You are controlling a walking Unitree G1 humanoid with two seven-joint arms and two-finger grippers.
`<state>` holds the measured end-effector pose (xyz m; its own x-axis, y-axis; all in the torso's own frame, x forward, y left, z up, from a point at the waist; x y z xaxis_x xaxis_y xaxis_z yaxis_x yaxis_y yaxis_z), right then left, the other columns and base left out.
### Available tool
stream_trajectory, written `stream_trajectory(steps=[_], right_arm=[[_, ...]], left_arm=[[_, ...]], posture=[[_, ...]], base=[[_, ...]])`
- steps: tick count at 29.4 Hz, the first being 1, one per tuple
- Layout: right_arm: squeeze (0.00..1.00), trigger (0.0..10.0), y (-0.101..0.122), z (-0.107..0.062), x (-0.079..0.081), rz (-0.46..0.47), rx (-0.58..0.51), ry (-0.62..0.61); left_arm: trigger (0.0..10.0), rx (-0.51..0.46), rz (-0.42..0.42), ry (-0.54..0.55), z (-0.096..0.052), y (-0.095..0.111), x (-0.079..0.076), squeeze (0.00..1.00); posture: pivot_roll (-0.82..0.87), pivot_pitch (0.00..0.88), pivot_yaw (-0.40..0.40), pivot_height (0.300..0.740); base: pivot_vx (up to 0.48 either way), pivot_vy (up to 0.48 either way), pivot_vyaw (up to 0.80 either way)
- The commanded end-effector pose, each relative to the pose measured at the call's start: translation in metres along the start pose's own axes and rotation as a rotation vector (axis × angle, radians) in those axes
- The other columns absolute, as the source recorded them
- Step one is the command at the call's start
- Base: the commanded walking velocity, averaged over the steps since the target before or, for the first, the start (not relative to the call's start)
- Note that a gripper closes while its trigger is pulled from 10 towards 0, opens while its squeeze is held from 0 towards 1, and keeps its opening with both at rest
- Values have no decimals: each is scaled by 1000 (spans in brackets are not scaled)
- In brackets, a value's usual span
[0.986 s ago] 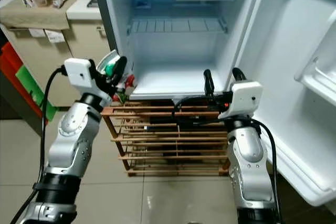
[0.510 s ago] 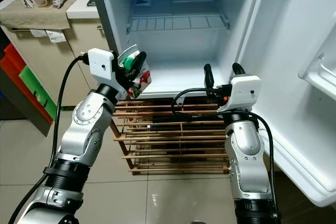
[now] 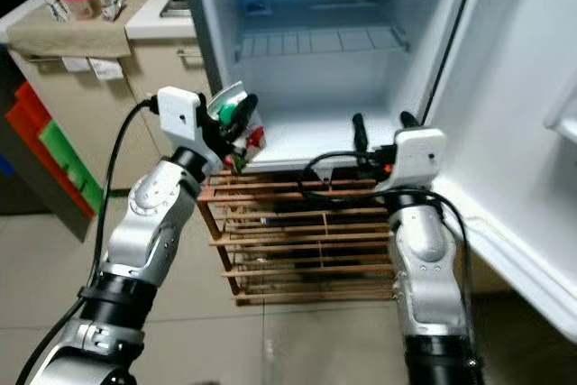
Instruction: Restocking fridge
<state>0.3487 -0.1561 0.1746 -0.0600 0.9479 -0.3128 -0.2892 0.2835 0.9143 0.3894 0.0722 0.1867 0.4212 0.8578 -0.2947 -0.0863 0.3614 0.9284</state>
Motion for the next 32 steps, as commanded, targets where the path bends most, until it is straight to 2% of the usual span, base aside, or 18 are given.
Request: stream_trajectory(steps=[1,15,23,32], right_arm=[[0,10000,-1,0,-8,-17,8,-16],[0,10000,-9,-7,-19,-35,37,-45],[0,10000,-7,-4,-15,-46,28,-32],[0,10000,-8,-6,-16,-40,35,-27]], left_arm=[[10000,2,9,-24,4,-2,-10,0],[10000,29,23,-49,4,-13,-18,0],[10000,30,31,-42,3,-14,-15,0],[10000,25,18,-36,3,-14,-15,0]], posture=[[-165,0,50,740],[-178,0,43,740],[-174,0,43,740],[-177,0,37,740]], base=[[0,0,-719],[0,0,-723],[0,0,0],[0,0,-678]])
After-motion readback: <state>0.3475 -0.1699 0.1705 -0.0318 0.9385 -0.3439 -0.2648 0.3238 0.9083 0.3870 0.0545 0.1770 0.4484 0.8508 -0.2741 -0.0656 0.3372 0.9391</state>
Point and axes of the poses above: a point about 5 cm out from each wrist's last joint towards the gripper, its own z axis pointing out of the wrist towards the gripper, its own y axis along the axis of the wrist's last joint, x = y × z, the point moved 6 cm from there along z, pointing out of the wrist towards the gripper, and after that the axes turned 14 degrees about -z, right-handed, at the moved point
